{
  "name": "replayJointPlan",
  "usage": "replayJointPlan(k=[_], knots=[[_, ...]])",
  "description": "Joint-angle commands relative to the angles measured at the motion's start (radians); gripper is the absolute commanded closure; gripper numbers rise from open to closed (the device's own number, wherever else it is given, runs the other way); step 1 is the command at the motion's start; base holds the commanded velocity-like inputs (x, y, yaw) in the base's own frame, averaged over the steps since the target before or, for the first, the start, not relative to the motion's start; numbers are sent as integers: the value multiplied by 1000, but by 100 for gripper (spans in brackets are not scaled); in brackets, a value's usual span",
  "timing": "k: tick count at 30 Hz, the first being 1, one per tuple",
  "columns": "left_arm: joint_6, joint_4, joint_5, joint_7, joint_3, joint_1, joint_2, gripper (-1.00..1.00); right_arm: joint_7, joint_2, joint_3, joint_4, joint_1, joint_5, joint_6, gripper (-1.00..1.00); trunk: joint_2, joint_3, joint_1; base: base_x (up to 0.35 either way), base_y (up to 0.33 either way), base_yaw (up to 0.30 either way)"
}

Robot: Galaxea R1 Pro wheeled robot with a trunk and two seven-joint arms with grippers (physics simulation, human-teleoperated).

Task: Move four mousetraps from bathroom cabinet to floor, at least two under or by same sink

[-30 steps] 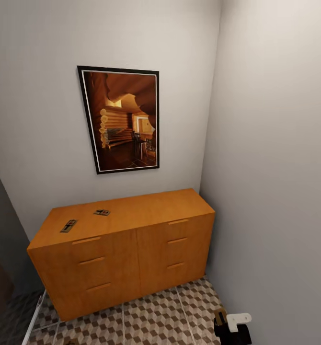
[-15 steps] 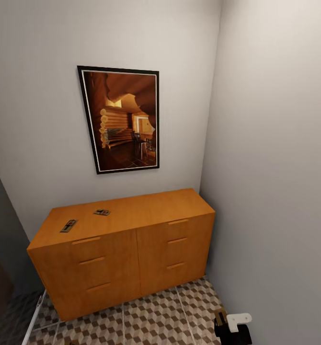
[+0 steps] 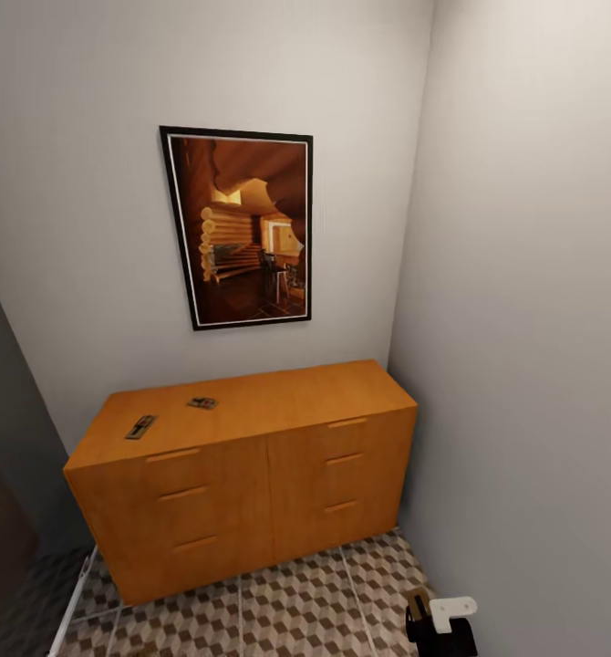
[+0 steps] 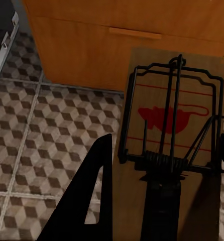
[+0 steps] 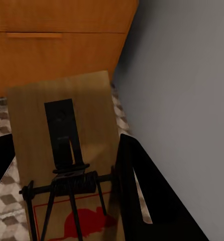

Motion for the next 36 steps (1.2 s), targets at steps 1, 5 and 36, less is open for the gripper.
replayJointPlan(k=[1, 5, 36], knots=[[-3, 4, 8, -4, -6, -1, -1, 100, -6, 0, 3, 4, -1, 5, -4, 100, -1, 0, 0, 0, 0, 271], [-3, 4, 8, -4, -6, -1, -1, 100, -7, 1, 3, 4, -1, 5, -4, 100, -1, 0, 0, 0, 0, 286], [-4, 4, 9, -1, -6, -1, 0, 100, -8, 1, 3, 5, -1, 4, -4, 100, -1, 0, 0, 0, 0, 299]])
